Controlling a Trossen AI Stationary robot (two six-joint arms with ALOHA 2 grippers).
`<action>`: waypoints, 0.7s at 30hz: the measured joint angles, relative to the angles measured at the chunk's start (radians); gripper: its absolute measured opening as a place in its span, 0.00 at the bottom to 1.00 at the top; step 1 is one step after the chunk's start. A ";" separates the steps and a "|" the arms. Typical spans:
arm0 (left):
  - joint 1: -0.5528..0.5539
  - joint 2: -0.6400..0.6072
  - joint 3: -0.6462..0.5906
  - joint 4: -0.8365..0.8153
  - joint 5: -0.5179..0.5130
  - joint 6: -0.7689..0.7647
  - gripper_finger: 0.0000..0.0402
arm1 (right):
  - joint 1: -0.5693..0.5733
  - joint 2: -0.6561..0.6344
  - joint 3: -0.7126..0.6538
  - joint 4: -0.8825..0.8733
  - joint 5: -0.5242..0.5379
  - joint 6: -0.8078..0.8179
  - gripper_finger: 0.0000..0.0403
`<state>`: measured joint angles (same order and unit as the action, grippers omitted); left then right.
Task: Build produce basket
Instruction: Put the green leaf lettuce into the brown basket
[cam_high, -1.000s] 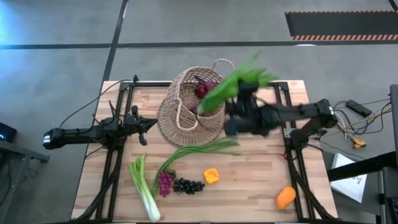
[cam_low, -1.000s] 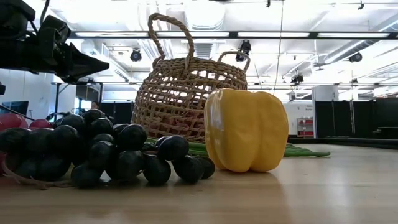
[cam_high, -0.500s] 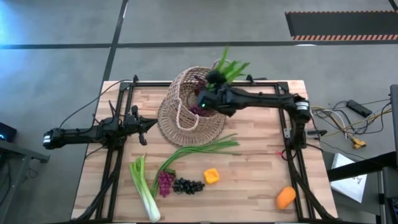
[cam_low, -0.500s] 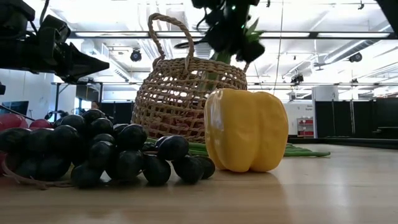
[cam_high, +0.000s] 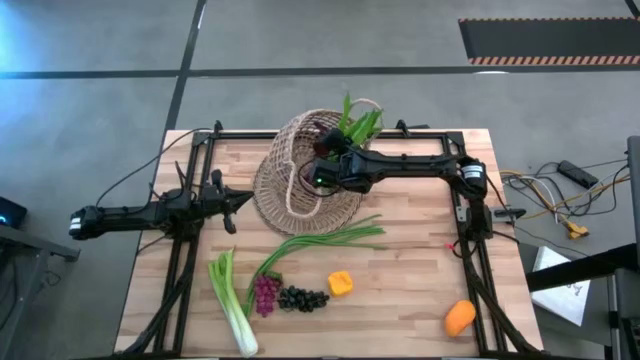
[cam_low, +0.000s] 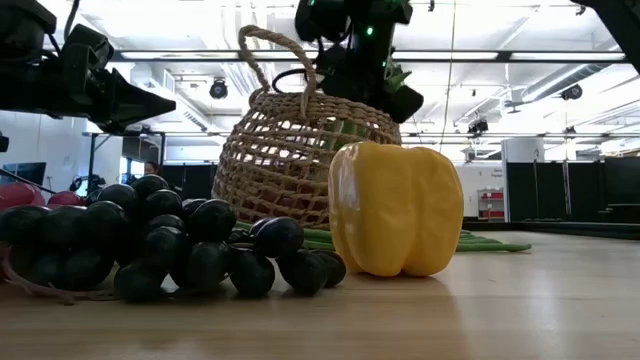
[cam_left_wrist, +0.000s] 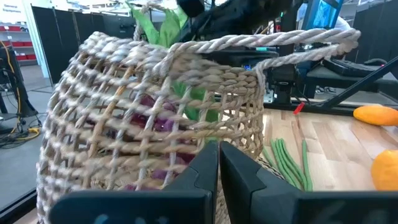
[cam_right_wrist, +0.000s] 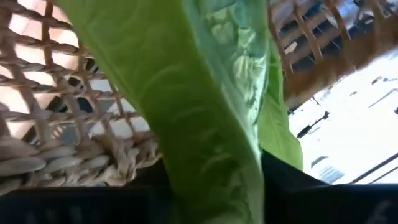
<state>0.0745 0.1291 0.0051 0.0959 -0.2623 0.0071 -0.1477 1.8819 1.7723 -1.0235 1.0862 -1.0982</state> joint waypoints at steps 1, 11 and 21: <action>0.000 0.000 0.000 0.001 0.000 0.000 0.00 | 0.002 -0.013 0.002 0.003 0.000 0.007 0.32; 0.000 0.001 0.000 -0.001 0.000 0.000 0.00 | 0.037 -0.159 0.007 0.009 0.002 0.169 0.53; 0.000 0.001 0.000 0.001 0.000 0.000 0.00 | 0.066 -0.203 0.001 -0.023 -0.203 0.271 0.53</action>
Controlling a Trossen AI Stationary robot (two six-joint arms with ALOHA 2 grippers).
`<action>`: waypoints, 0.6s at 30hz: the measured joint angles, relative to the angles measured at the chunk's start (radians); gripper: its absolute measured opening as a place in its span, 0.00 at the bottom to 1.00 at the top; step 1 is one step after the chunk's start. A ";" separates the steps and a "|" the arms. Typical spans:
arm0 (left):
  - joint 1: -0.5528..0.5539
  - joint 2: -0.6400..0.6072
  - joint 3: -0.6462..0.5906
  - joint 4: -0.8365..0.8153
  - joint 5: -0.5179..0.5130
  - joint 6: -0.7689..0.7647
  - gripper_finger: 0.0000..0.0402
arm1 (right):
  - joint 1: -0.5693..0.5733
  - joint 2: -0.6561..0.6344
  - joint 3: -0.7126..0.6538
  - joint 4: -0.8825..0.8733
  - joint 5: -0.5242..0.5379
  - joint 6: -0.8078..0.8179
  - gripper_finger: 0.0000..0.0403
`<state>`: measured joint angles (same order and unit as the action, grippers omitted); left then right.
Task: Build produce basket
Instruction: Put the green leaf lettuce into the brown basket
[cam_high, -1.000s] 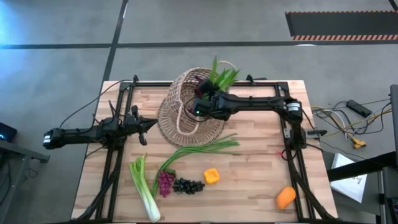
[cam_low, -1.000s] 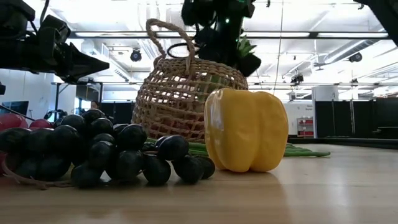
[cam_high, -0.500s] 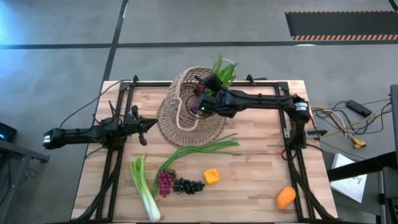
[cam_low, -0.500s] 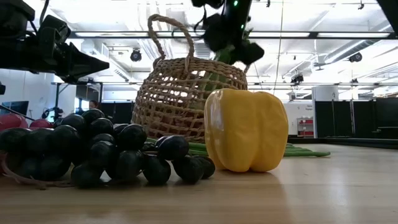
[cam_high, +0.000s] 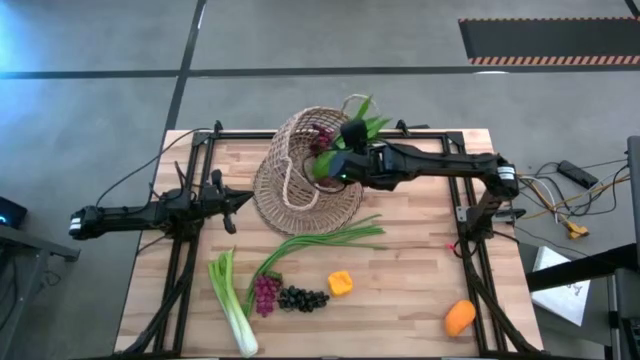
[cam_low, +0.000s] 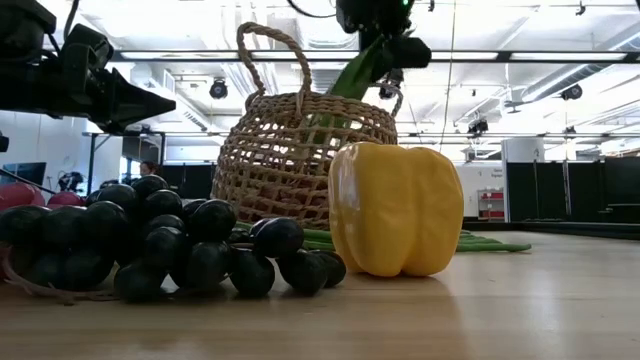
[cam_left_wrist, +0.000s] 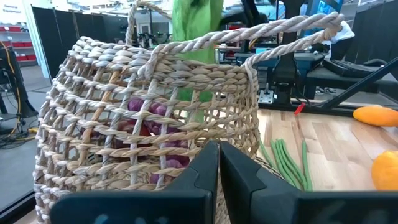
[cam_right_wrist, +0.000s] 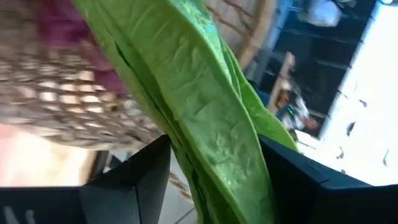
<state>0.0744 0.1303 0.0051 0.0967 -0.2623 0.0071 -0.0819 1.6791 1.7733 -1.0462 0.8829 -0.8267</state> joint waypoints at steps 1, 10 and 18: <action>0.000 0.000 0.000 -0.001 0.000 0.000 0.00 | -0.001 0.005 0.000 0.001 -0.009 0.003 0.53; 0.000 0.000 0.000 0.000 0.000 0.000 0.00 | -0.001 0.024 0.000 -0.041 -0.147 0.088 0.54; 0.000 0.000 0.000 0.000 0.000 0.000 0.00 | -0.005 0.025 0.000 -0.131 -0.211 0.232 0.54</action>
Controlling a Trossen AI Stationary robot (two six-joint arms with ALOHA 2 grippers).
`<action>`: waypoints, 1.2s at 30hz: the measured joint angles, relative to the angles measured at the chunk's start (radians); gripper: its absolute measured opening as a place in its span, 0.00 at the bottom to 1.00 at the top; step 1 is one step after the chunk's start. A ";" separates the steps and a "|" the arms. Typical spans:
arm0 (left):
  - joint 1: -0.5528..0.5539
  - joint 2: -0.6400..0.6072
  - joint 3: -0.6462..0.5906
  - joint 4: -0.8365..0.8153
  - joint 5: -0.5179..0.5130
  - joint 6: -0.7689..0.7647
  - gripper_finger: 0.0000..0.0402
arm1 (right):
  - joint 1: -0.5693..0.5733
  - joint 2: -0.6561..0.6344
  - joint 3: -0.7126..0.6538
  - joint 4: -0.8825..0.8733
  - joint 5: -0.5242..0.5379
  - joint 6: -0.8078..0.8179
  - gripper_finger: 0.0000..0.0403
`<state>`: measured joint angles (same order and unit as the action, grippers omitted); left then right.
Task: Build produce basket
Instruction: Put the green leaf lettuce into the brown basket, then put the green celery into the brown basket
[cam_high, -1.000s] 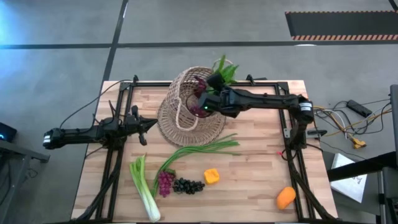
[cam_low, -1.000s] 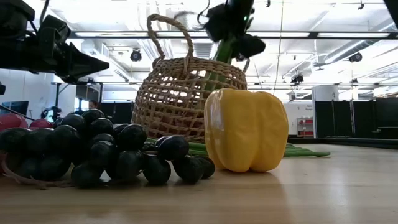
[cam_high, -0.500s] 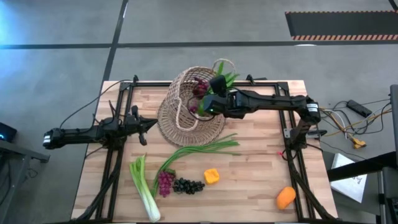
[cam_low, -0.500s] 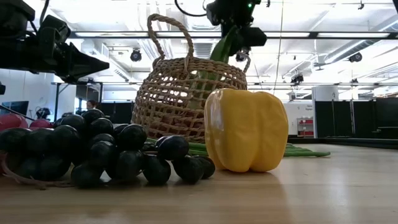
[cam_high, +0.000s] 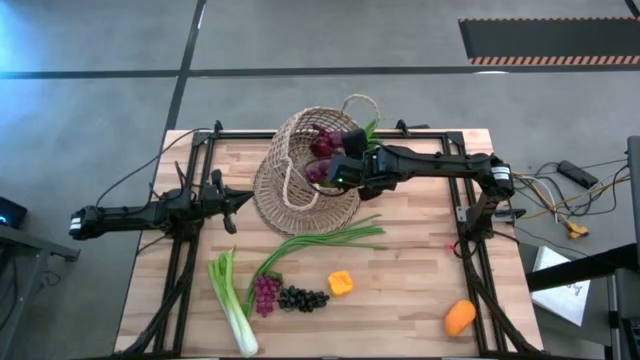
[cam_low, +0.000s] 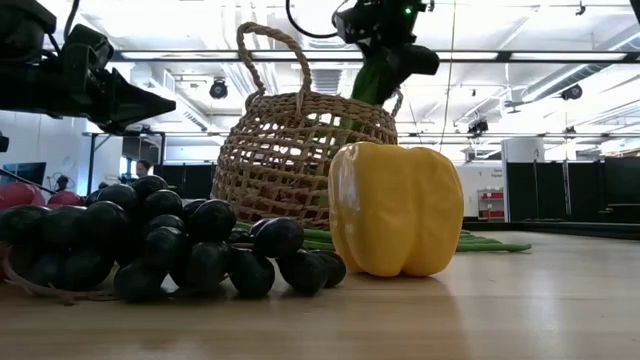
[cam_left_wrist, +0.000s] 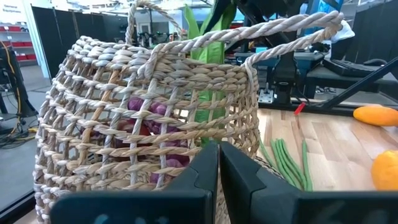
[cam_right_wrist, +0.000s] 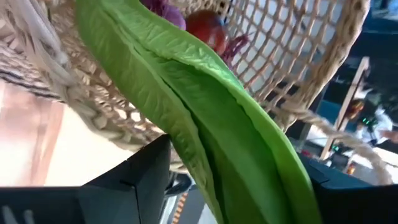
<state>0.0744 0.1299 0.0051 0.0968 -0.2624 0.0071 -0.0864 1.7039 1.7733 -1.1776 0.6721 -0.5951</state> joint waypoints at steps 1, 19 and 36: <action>0.000 0.000 0.000 0.000 0.000 0.000 0.00 | -0.001 0.000 0.000 -0.004 0.000 0.013 0.54; 0.000 0.000 0.000 -0.001 0.000 0.000 0.00 | -0.054 0.000 0.000 0.034 -0.113 0.173 0.53; 0.000 -0.001 0.000 0.000 0.000 0.000 0.00 | 0.006 -0.015 0.262 0.030 -0.181 0.445 0.55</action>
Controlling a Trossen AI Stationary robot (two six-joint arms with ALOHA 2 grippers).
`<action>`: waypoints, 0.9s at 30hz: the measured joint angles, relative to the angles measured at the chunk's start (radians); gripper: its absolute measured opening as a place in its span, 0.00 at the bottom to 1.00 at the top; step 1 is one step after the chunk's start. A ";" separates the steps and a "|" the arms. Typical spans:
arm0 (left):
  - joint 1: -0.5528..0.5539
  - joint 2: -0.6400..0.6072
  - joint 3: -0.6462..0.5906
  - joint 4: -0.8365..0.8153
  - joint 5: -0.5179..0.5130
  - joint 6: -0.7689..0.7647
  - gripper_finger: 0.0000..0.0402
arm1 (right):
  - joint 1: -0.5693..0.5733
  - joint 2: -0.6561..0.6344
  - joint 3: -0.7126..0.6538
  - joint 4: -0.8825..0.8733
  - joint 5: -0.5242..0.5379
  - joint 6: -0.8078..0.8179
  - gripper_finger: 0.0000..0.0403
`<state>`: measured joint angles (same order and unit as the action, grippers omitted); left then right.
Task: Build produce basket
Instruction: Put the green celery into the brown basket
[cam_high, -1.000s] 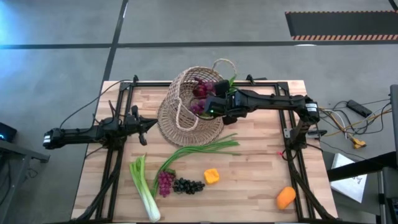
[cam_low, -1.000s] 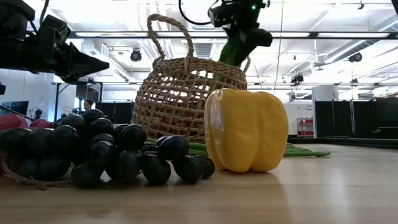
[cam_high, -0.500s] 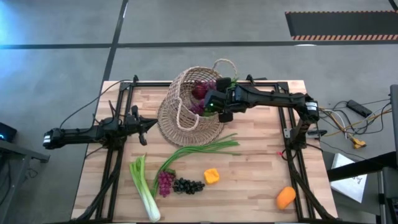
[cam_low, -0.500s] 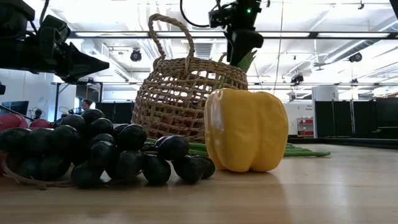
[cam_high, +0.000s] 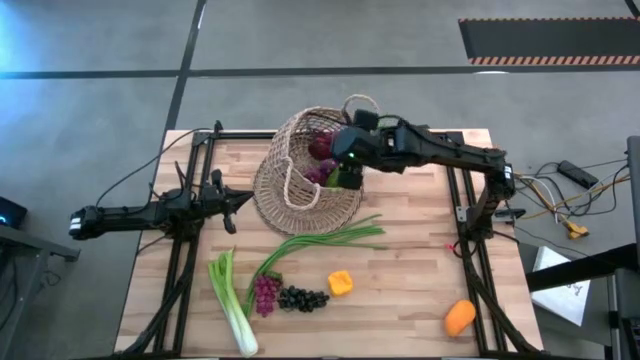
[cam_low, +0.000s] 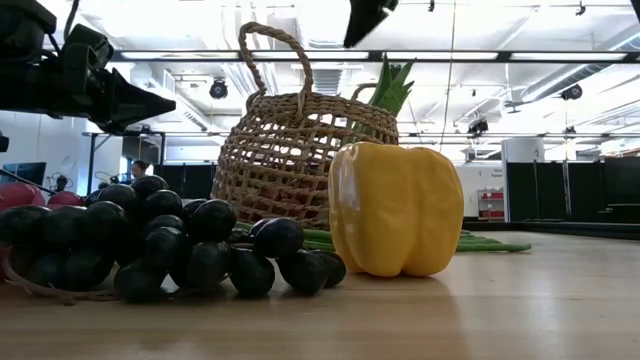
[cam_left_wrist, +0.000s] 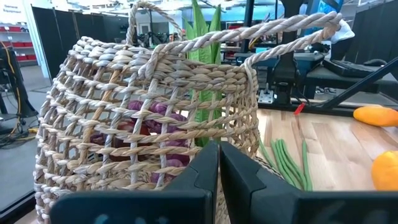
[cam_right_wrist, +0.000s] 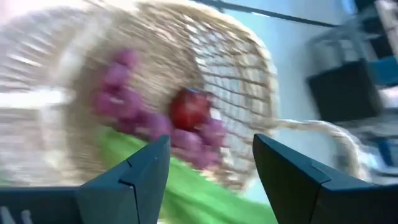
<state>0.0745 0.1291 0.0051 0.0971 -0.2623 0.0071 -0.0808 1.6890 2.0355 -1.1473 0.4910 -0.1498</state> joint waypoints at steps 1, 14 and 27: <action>0.000 0.000 0.000 0.000 0.000 0.000 0.00 | 0.022 -0.009 -0.003 0.006 -0.029 0.022 0.55; 0.000 0.002 0.000 0.000 0.000 0.009 0.00 | 0.547 -0.037 -0.487 0.316 0.097 0.458 0.55; -0.001 0.008 0.000 0.052 0.029 0.118 0.00 | 0.941 -0.036 -0.957 0.778 0.528 1.019 0.55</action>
<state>0.0738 0.1371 0.0051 0.1490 -0.2337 0.1250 0.8605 1.6531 1.0789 -0.3696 1.0191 0.8696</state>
